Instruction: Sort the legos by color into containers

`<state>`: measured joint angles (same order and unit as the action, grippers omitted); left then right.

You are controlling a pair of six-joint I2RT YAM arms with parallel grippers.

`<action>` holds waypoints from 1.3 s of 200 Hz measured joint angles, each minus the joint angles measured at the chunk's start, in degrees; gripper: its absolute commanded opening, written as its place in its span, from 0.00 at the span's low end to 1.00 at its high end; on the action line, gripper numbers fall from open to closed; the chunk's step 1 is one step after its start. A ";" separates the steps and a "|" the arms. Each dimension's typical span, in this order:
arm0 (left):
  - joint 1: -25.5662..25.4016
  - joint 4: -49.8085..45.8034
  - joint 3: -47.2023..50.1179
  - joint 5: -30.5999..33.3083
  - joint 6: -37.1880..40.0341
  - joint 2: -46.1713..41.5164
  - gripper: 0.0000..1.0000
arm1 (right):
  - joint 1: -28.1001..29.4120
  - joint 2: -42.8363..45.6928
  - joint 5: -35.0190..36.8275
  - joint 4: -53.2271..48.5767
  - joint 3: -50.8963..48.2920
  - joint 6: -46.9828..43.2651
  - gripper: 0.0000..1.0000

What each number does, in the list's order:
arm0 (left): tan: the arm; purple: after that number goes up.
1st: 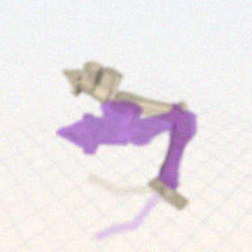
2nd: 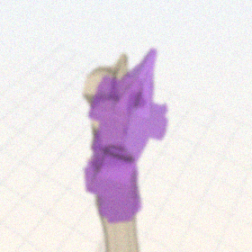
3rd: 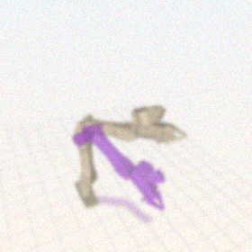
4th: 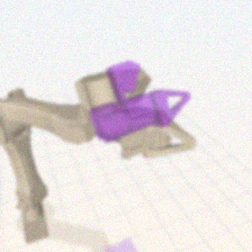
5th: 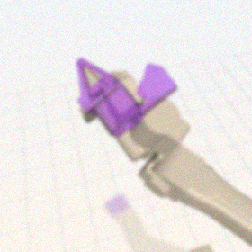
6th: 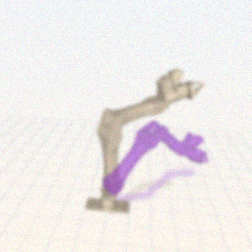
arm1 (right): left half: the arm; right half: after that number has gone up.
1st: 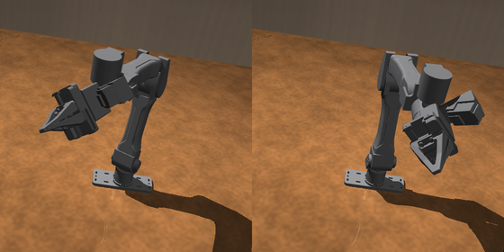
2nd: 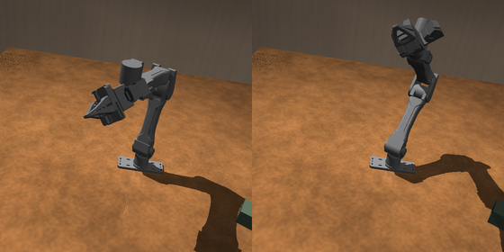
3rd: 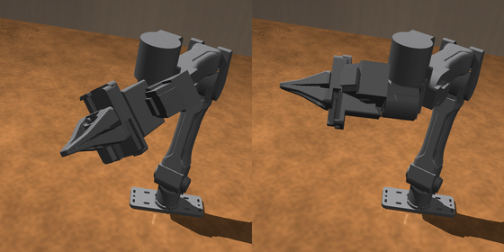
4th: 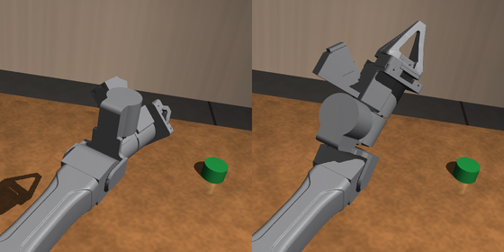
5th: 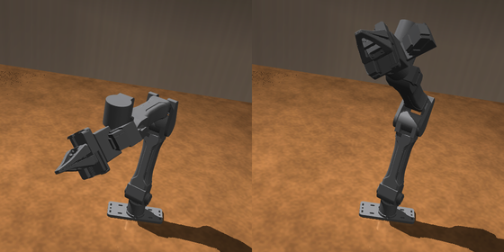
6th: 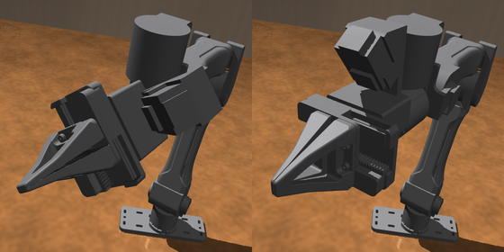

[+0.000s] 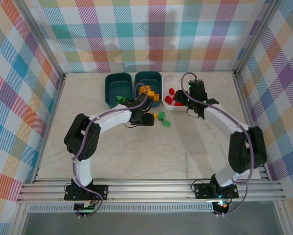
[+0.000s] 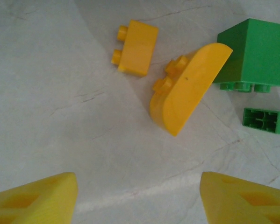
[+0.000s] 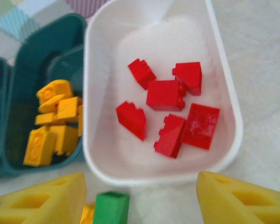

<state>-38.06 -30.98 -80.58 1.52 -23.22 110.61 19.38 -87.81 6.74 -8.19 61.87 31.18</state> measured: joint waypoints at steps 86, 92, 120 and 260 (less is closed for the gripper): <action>-1.66 4.63 -7.54 4.90 4.07 9.03 0.57 | 3.10 7.08 4.22 7.80 -22.49 1.95 0.64; -1.66 4.74 -7.85 5.09 4.42 9.62 0.53 | 3.10 7.39 4.74 8.76 -23.10 2.27 0.64; -1.66 4.85 -9.38 6.32 4.83 11.76 0.47 | 3.10 7.50 7.78 12.70 -25.16 3.10 0.64; -5.09 8.31 -6.10 9.07 4.66 11.54 0.22 | 3.10 3.98 8.74 16.37 -25.24 6.58 0.64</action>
<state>-43.16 -22.68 -86.67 10.59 -18.57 122.15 22.48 -83.83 15.49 8.19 36.62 37.76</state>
